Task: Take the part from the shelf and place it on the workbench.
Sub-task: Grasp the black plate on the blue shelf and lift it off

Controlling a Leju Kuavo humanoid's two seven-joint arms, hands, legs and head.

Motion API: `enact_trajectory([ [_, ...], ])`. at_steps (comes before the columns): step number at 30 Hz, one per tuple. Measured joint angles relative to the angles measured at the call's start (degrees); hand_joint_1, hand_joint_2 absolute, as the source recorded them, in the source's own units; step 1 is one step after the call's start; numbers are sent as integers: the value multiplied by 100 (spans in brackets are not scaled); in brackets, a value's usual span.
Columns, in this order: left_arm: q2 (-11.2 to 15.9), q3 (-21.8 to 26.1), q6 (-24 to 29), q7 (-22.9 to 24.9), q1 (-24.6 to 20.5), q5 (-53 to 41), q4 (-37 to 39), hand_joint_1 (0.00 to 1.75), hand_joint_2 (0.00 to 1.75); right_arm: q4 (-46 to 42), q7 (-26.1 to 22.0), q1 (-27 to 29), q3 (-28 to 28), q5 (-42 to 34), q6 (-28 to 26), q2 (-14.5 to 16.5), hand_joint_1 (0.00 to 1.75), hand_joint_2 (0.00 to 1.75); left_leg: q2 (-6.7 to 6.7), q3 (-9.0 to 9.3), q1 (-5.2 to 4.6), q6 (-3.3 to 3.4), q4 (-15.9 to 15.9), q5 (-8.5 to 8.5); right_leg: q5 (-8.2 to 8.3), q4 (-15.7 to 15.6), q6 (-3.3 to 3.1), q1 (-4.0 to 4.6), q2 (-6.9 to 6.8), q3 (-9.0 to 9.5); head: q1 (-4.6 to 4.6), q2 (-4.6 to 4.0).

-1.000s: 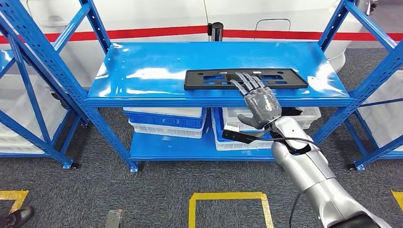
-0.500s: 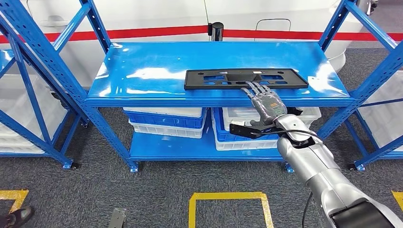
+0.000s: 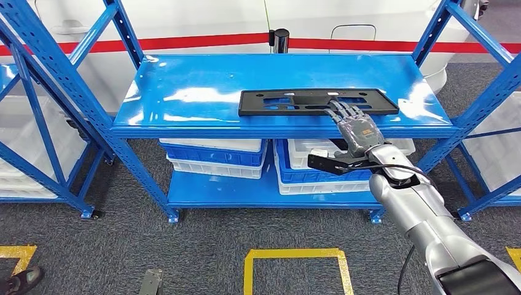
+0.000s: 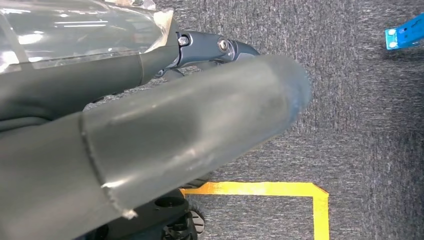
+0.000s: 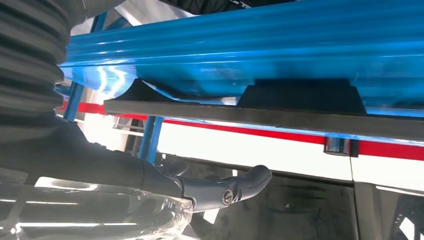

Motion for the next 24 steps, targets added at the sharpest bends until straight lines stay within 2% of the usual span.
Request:
enact_trajectory([
  [3, 7, 0, -3, 16, 0, -2, 4, 0, 0, -67, -28, -20, -25, -37, -16, -31, 0, 175, -6, -27, -4, 20, 12, -5, 13, -10, 20, -24, -11, -4, -1, 0],
  [4, 13, 0, -10, 19, 0, -1, 4, 0, 0, -92, -34, -35, -28, -41, -16, -37, 0, 175, -9, -43, -6, 44, 4, -2, 37, 7, 48, -27, -13, -1, 1, 0],
  [6, 22, 0, -22, 16, -2, 5, 4, 0, 0, -136, -42, -71, -39, -49, -11, -49, 0, 175, -30, -41, 17, 131, -57, -15, 71, 79, 103, -23, -10, -35, 1, 0],
  [7, 24, 1, -22, 10, -5, 9, 4, 0, 0, -154, -44, -91, -47, -54, -5, -57, 0, 175, -50, -12, 32, 183, -97, -26, 55, 187, 110, -17, 16, -99, 12, -2],
  [8, 25, 2, -21, 3, -9, 13, 4, 0, 0, -168, -47, -116, -55, -58, 4, -67, 0, 175, -69, 25, 46, 230, -129, -41, -8, 364, 94, -19, 61, -224, 18, -3],
  [10, 23, 4, -19, -9, -17, 21, 4, 0, 0, -179, -54, -150, -62, -61, 20, -85, 0, 175, -100, 78, 55, 277, -149, -58, -226, 1019, 50, -24, 171, -651, 45, -4],
  [12, 11, 4, -14, -14, -11, 42, 5, 0, 0, -174, -67, -147, -61, -60, 26, -108, 0, 175, -136, 106, 61, 263, -145, -83, -371, 1640, 62, -27, 229, -1089, 59, -2],
  [13, 6, 4, -10, -18, -4, 52, 5, 0, 0, -170, -74, -138, -60, -60, 26, -114, 0, 175, -159, 132, 68, 245, -141, -104, -331, 1703, 103, -32, 237, -1188, 62, -2],
  [14, 1, 5, -6, -22, 3, 64, 5, 0, 0, -168, -79, -133, -59, -60, 25, -117, 0, 175, -181, 173, 81, 219, -136, -135, -195, 1545, 161, -44, 240, -1171, 62, -2],
  [16, -2, 8, -2, -37, 11, 74, 7, 0, 0, -164, -80, -125, -58, -61, 19, -119, 0, 175, -211, 276, 114, 131, -120, -231, 234, 775, 320, -87, 244, -888, 66, -2],
  [17, 3, 9, 2, -43, 11, 76, 9, 0, 0, -156, -80, -125, -55, -61, 16, -120, 0, 175, -224, 320, 128, 80, -105, -287, 335, 422, 327, -93, 251, -753, 76, -2],
  [18, 9, 10, 7, -49, 11, 76, 11, 0, 0, -149, -79, -119, -49, -57, 13, -121, 0, 175, -231, 337, 128, 28, -95, -339, 382, 203, 279, -85, 256, -649, 85, -2],
  [20, 18, 11, 26, -54, 14, 77, 16, 0, 0, -136, -79, -107, -38, -45, 5, -123, 0, 175, -237, 355, 130, -35, -53, -402, 284, 122, 69, -56, 269, -575, 71, -2],
  [21, 24, 11, 36, -55, 12, 78, 17, 0, 0, -139, -79, -102, -35, -39, 2, -121, 0, 175, -227, 319, 133, -56, 16, -383, 277, 129, -7, -57, 275, -521, 54, -2],
  [22, 26, 10, 46, -56, 9, 78, 17, 0, 0, -143, -79, -108, -37, -37, -1, -125, 0, 175, -203, 225, 144, -79, 202, -304, 241, 125, -68, -66, 280, -471, 40, -2],
  [23, 30, 10, 54, -57, 2, 78, 17, 0, 0, -148, -79, -120, -38, -37, -4, -126, 0, 175, -166, 27, 154, -114, 508, -196, 194, 116, -114, -68, 283, -402, 34, -2],
  [24, 32, 10, 58, -57, -2, 78, 18, 0, 0, -152, -79, -125, -38, -35, -6, -126, 0, 175, -123, -262, 163, -154, 911, -113, 136, 97, -149, -67, 284, -319, 32, -2],
])
